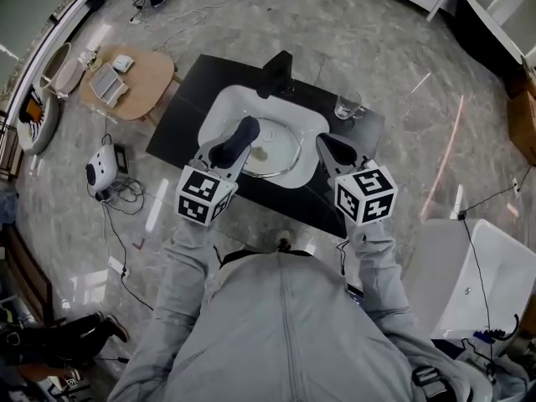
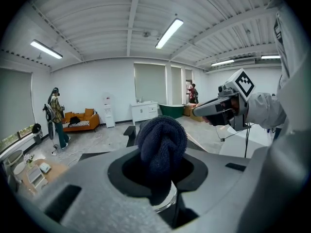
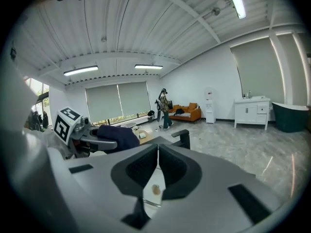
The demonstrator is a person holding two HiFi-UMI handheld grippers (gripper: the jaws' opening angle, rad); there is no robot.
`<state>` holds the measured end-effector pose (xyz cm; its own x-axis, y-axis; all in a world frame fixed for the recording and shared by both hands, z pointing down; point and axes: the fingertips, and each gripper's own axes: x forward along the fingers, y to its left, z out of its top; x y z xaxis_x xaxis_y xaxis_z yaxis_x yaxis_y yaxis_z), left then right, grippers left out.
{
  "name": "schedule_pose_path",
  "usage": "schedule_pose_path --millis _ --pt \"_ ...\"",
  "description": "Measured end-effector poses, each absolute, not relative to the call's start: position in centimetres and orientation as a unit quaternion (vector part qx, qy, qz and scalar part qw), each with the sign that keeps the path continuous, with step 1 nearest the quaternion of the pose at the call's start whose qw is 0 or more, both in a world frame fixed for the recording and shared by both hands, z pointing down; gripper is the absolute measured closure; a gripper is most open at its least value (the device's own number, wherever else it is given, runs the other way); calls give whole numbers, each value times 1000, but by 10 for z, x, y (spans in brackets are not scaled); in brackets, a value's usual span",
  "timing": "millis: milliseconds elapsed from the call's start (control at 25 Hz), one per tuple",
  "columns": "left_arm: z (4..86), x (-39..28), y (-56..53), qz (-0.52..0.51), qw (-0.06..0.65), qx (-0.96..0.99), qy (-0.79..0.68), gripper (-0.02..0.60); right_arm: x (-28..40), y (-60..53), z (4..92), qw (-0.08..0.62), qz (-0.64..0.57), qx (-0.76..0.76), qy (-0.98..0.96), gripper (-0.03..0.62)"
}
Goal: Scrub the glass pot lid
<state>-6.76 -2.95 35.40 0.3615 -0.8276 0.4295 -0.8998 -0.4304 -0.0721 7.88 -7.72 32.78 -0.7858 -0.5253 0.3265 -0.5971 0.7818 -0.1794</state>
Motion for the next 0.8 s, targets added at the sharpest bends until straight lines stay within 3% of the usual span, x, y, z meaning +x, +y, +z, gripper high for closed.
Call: schedule_pose_path --millis 800 --pt "430 -107 -85 284 97 832 -466 494 58 -109 384 155 194 360 -899 563"
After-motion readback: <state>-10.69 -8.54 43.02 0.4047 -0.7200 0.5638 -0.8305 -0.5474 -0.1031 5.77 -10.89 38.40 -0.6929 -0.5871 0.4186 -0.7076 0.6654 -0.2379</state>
